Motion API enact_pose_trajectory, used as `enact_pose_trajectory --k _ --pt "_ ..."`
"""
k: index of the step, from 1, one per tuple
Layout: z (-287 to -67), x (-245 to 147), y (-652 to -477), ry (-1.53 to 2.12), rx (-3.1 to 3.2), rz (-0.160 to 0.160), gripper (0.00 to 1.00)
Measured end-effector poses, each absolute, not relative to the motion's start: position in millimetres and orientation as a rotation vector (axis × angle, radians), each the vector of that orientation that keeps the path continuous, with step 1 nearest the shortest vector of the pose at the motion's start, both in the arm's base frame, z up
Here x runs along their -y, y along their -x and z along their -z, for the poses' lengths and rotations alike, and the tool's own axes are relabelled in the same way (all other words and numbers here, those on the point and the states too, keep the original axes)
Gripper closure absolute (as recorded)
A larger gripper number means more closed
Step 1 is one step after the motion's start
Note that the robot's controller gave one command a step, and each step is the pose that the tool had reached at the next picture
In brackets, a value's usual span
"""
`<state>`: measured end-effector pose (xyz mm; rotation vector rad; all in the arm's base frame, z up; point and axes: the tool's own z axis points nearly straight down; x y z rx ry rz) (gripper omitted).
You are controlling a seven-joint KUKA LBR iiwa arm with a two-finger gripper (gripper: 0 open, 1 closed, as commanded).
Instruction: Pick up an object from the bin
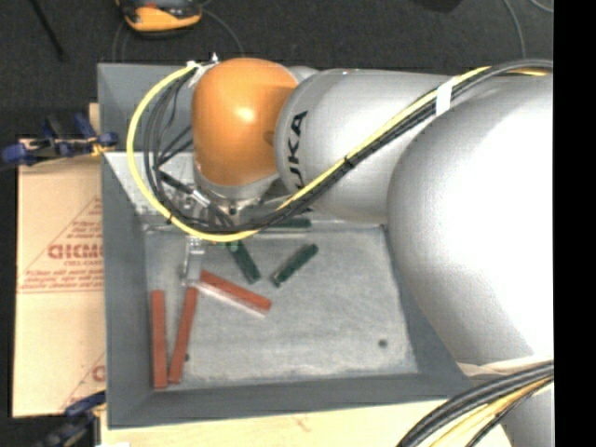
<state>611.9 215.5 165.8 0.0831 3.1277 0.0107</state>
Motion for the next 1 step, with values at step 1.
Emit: enact_pose_trajectory --k 1 --pt "-146.2 -204.4 -628.6 -0.115 -3.130 -0.007 0.00"
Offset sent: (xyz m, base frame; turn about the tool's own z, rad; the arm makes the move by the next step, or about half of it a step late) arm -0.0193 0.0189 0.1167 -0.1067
